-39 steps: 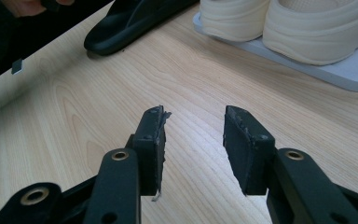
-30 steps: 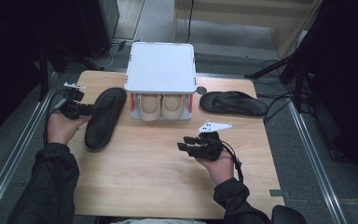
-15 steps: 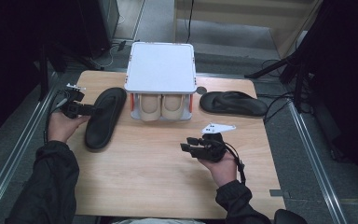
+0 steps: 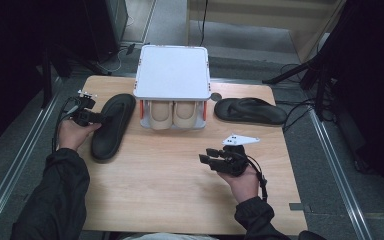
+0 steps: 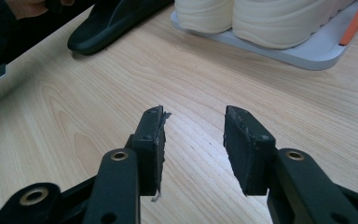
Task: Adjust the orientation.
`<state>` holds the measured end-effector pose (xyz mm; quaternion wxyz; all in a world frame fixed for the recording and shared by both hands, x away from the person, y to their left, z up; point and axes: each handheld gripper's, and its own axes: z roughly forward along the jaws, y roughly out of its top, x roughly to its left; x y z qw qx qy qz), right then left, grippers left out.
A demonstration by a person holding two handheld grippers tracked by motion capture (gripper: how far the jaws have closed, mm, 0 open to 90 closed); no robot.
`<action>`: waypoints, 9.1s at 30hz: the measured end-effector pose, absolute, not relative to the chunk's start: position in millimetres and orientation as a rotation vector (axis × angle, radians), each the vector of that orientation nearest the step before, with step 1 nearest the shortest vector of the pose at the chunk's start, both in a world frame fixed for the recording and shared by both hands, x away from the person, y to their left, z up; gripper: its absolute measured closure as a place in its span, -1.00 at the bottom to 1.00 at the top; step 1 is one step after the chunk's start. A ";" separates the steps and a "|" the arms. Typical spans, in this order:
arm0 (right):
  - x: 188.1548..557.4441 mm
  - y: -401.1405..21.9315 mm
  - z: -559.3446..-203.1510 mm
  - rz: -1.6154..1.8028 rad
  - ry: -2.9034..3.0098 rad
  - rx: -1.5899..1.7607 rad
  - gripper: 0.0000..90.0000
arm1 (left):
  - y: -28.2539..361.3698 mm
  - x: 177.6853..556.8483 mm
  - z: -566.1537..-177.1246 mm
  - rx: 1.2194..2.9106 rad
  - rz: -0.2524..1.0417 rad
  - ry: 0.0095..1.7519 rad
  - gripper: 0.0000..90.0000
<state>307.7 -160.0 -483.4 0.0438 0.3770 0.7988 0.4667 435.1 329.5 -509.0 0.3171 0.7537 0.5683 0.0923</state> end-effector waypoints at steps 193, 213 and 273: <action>482.5 -334.9 -483.8 1.169 2.088 1.571 1.00 | 243.0 266.2 -483.5 1.932 0.098 1.346 -0.10; 486.8 -330.7 -492.0 1.087 2.140 1.598 1.00 | 251.2 265.7 -485.0 1.905 0.122 1.375 -0.12; 452.6 -239.9 -493.3 1.076 2.337 1.425 0.96 | 245.9 291.8 -485.9 1.937 0.065 1.320 -0.13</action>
